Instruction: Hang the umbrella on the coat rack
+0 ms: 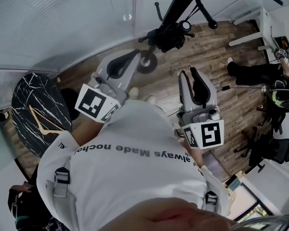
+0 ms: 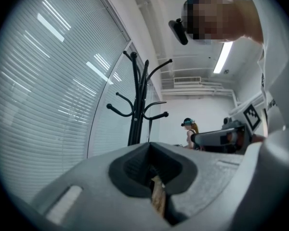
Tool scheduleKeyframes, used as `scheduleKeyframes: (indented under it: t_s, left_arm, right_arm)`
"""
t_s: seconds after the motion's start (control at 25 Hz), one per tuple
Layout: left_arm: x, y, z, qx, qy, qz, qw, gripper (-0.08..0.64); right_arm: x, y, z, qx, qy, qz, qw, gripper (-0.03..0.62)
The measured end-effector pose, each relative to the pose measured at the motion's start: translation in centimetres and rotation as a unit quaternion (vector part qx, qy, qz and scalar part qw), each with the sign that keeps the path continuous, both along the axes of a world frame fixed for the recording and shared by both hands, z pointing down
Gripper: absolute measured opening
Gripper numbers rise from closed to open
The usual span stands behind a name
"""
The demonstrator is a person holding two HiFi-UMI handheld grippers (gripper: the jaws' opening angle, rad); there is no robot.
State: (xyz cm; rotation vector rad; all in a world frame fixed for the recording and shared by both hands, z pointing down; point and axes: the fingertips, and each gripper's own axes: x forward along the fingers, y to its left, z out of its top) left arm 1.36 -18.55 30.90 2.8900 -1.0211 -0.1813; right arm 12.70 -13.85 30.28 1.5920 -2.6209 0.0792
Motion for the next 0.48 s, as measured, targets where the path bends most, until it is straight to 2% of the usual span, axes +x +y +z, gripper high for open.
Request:
scheduleKeyframes:
  t_s: [0.16, 0.48]
  left_arm:
    - [0.47, 0.5, 0.05, 0.0, 0.0, 0.009, 1.0, 0.002]
    - [0.41, 0.5, -0.16, 0.003, 0.0, 0.009, 1.0, 0.002]
  right_arm:
    - [0.44, 0.05, -0.02, 0.005, 0.005, 0.013, 1.0, 0.064]
    - [0.58, 0.04, 0.47, -0.005, 0.007, 0.019, 1.0, 0.052]
